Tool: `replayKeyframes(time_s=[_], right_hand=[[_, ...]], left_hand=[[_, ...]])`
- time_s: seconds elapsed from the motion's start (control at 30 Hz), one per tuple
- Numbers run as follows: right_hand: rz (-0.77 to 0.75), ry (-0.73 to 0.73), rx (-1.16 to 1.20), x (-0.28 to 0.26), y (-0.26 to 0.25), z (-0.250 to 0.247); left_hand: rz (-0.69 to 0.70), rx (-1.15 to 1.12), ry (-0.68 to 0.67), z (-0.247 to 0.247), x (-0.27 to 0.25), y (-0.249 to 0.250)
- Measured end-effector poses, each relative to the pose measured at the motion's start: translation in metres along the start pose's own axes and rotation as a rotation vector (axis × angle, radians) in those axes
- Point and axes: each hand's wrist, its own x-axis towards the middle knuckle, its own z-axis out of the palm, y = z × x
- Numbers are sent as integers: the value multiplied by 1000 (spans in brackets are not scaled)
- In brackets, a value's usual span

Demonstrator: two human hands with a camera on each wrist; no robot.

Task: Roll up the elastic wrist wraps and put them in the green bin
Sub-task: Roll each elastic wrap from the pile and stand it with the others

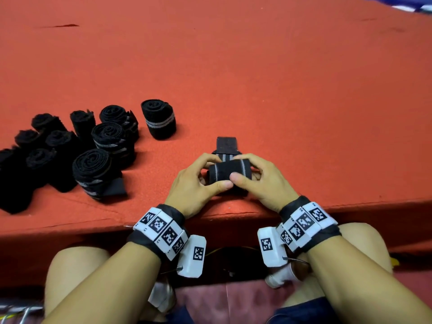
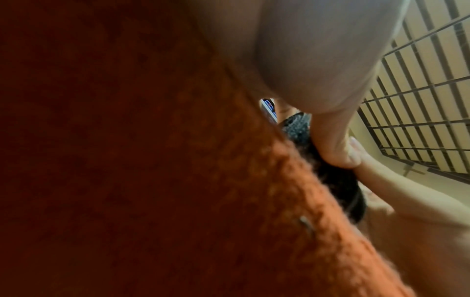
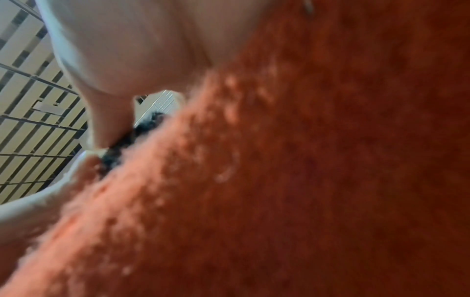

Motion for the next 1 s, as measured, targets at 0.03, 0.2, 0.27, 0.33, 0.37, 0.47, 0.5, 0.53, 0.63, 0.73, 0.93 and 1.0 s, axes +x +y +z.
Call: replayKeyframes(time_s=[0.03,0.2,0.27,0.33,0.37,0.47,0.5,0.53,0.63,0.73,0.93,1.0], right_hand=[[-12,-19,24,-1,0,-1],[-34,-78,92,-2,-1,-5],[-8,-47,86,-1,-2,-4],[-9,-5,37,2,-1,-3],[-4,9,14,3,-2,-2],[16,44,-55,5,-3,1],[24,44,-35,5,-3,1],[32,32,-3,5,-3,2],[-16,-13,30,0,-3,-2],[-73,-55,-1,-1,2,-7],[1,-2,60,3,4,-3],[4,11,33,3,0,-3]], left_hand=[[-19,6,9,0,0,1],[-92,104,52,5,4,3],[-75,118,40,6,4,2],[-26,114,26,5,3,1],[-5,99,19,3,3,1],[-14,-6,-6,0,1,1],[-17,-15,-5,0,1,1],[-23,-7,5,0,1,1],[-67,-24,58,1,2,2],[-106,20,101,4,4,3],[-43,75,36,-1,4,-2],[-9,68,-7,-2,3,-1]])
